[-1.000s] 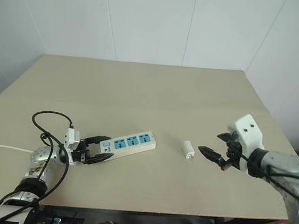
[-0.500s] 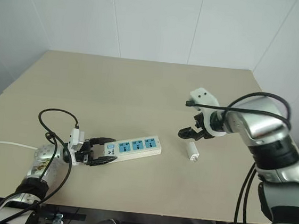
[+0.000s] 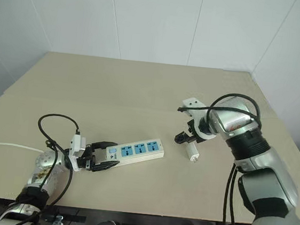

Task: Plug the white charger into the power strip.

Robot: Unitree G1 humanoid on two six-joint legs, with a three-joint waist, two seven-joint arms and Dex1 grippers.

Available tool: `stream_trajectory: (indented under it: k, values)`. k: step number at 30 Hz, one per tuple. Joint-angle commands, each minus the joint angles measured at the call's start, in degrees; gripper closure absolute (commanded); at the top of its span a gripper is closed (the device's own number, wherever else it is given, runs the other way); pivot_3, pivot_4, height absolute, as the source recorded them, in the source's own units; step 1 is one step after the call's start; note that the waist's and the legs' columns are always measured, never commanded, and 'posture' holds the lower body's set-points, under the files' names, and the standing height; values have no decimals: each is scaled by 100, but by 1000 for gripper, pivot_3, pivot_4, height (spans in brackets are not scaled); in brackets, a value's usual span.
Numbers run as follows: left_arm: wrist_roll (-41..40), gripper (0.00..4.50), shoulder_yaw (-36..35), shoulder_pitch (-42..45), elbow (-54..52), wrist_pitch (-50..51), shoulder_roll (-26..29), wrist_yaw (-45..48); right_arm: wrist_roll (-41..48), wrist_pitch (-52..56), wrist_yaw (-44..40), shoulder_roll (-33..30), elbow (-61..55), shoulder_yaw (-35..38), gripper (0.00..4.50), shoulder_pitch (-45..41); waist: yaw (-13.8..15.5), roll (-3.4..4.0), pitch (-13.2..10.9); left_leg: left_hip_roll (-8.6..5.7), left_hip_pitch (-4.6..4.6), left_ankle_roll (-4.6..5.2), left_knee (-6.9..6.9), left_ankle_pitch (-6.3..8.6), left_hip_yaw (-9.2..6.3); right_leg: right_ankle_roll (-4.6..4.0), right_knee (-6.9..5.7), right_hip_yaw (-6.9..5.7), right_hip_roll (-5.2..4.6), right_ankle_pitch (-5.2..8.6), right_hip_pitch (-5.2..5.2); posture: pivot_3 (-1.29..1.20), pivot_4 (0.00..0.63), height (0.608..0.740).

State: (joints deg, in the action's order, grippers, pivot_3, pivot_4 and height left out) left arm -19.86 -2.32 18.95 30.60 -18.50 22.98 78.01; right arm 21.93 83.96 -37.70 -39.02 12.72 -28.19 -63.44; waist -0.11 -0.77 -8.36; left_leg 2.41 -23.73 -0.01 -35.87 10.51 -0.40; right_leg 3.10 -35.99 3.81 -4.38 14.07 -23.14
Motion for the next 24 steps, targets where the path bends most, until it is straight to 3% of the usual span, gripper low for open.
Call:
stream_trajectory:
  k: [1,24]
  values:
    - [171,1266,297,-248,-71,126,-78,-15,-169,-42,88,-22,54,259,0,2,-3,0,0,0,0,0,0,0,0,0,1,0,0,0,0,0,150,740]
    - [194,1266,355,-342,-116,164,-84,-111,-200,89,13,-48,141,245,0,360,-13,3,11,-1,1,0,0,0,0,1,1,0,0,0,2,0,150,740]
